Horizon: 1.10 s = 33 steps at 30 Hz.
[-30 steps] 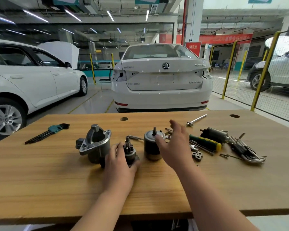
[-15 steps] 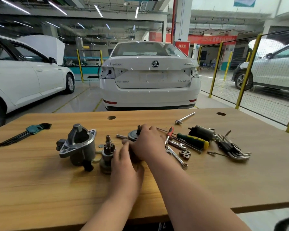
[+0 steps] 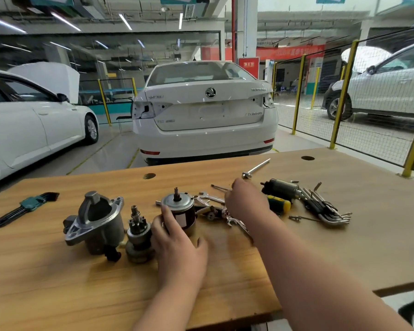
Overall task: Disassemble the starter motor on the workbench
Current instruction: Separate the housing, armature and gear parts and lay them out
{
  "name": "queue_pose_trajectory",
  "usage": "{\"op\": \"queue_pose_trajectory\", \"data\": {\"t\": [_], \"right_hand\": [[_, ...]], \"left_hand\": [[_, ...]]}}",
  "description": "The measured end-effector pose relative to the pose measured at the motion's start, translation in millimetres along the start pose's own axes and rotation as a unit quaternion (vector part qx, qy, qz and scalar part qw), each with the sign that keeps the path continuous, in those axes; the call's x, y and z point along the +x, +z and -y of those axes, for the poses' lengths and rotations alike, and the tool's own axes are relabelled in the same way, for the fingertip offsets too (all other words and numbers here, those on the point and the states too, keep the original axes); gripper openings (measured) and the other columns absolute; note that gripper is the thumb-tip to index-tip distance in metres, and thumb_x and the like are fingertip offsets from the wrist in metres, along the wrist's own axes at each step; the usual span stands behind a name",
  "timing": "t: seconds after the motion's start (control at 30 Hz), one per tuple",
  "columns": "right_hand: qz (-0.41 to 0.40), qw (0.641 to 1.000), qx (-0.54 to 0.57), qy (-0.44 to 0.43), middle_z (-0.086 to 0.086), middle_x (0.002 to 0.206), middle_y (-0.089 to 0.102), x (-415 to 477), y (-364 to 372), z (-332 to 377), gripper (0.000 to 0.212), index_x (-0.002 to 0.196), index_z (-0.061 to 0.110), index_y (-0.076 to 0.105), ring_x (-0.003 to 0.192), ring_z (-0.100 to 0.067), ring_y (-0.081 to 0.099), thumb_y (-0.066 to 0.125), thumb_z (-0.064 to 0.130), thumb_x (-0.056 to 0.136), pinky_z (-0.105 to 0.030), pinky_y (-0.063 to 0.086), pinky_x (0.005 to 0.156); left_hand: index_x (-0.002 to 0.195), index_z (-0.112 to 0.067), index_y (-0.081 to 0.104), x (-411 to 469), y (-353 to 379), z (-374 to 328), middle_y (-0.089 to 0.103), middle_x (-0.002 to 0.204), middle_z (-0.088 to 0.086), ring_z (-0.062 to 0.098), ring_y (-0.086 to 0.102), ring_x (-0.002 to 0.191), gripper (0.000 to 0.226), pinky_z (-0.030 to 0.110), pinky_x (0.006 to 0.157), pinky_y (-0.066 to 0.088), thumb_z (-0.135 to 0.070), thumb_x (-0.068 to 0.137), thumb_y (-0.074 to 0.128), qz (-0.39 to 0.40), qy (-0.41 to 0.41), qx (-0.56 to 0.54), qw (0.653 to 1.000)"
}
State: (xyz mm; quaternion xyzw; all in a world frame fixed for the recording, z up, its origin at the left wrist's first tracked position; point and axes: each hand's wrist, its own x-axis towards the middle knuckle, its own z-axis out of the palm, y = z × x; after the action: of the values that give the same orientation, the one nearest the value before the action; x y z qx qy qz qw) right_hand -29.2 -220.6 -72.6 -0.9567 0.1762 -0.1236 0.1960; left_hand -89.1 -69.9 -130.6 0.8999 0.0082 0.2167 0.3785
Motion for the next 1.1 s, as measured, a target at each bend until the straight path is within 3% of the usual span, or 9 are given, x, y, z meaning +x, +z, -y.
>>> {"op": "queue_pose_trajectory", "data": {"t": [0.13,0.23,0.33,0.5,0.63,0.83,0.93,1.03,1.1], "right_hand": [[0.089,0.99,-0.096,-0.048,-0.013,0.156,0.029,3.4,12.7,-4.4,0.054,0.143,0.019,0.043,0.128,-0.033,0.046,0.043,0.049,0.097,-0.049,0.046,0.1],[0.153,0.975,-0.142,-0.079,-0.015,0.162,0.008,3.2,14.2,1.2,0.059,0.14,0.022,0.049,0.137,-0.038,0.036,0.054,0.054,0.092,-0.052,0.039,0.108],[0.125,0.967,-0.184,-0.126,-0.014,0.152,0.026,1.1,14.2,6.2,0.048,0.129,0.016,0.057,0.119,-0.034,0.051,0.057,0.048,0.092,-0.045,0.048,0.093],[0.014,0.986,-0.101,-0.132,-0.007,0.129,0.046,-0.4,16.9,9.7,0.035,0.123,0.012,0.06,0.105,-0.033,0.059,0.055,0.032,0.096,-0.042,0.053,0.076],[-0.102,0.984,-0.098,-0.105,-0.002,0.098,0.044,8.1,15.7,6.7,0.039,0.114,0.012,0.064,0.076,-0.023,0.049,0.05,0.043,0.096,-0.035,0.037,0.067],[-0.11,0.964,-0.215,-0.11,-0.006,0.109,0.057,21.2,10.9,3.0,0.03,0.115,0.014,0.067,0.099,-0.027,0.059,0.054,0.032,0.095,-0.042,0.043,0.092],[-0.068,0.96,-0.248,-0.109,-0.007,0.114,0.057,20.8,17.5,-2.5,0.031,0.117,0.016,0.065,0.105,-0.028,0.058,0.052,0.034,0.096,-0.042,0.041,0.092],[-0.016,0.969,-0.225,-0.103,-0.008,0.122,0.055,17.5,18.0,-10.5,0.042,0.123,0.014,0.062,0.11,-0.03,0.056,0.054,0.044,0.095,-0.042,0.043,0.095],[0.0,0.985,-0.141,-0.097,-0.008,0.128,0.05,13.3,13.6,-19.7,0.043,0.126,0.013,0.059,0.11,-0.03,0.056,0.054,0.043,0.095,-0.041,0.048,0.092]], "left_hand": [[0.149,-0.02,-0.016,0.1,-0.9,-1.8,-0.004,0.144,-0.003,0.025,0.009,0.132,0.108,0.037,0.109,0.03,-0.039,0.082,0.067,0.003,-0.007,0.03,1.0],[0.149,-0.018,-0.013,-2.7,-2.2,-2.6,-0.01,0.145,-0.001,0.024,0.005,0.131,0.107,0.036,0.112,0.023,-0.04,0.082,0.066,0.002,0.014,0.063,0.998],[0.15,-0.025,-0.006,-4.7,-2.1,-2.1,-0.018,0.146,0.0,0.023,-0.002,0.132,0.097,0.039,0.114,0.017,-0.044,0.083,0.063,0.013,0.06,0.116,0.991],[0.147,-0.031,0.013,-6.0,0.4,-0.6,-0.016,0.146,-0.004,0.022,-0.006,0.13,0.078,0.039,0.114,0.013,-0.049,0.085,0.056,0.029,0.112,0.165,0.979],[0.146,-0.031,0.02,-7.1,1.3,1.3,-0.013,0.146,-0.005,0.02,-0.003,0.13,0.076,0.038,0.114,0.014,-0.048,0.083,0.058,0.02,0.116,0.149,0.982],[0.145,-0.032,0.014,-6.3,-0.2,0.0,-0.019,0.146,-0.006,0.02,-0.008,0.131,0.075,0.037,0.115,0.012,-0.048,0.085,0.056,0.034,0.106,0.153,0.982],[0.145,-0.032,0.015,-6.8,-0.5,0.9,-0.017,0.146,-0.006,0.02,-0.006,0.131,0.073,0.037,0.115,0.013,-0.046,0.085,0.055,0.032,0.105,0.147,0.983],[0.144,-0.032,0.017,-6.7,-0.5,1.3,-0.016,0.146,-0.007,0.019,-0.005,0.131,0.072,0.036,0.114,0.015,-0.045,0.084,0.056,0.033,0.108,0.147,0.983],[0.144,-0.033,0.017,-6.2,-1.0,1.2,-0.015,0.146,-0.006,0.019,-0.005,0.13,0.072,0.036,0.114,0.016,-0.046,0.084,0.056,0.034,0.106,0.153,0.982]]}}
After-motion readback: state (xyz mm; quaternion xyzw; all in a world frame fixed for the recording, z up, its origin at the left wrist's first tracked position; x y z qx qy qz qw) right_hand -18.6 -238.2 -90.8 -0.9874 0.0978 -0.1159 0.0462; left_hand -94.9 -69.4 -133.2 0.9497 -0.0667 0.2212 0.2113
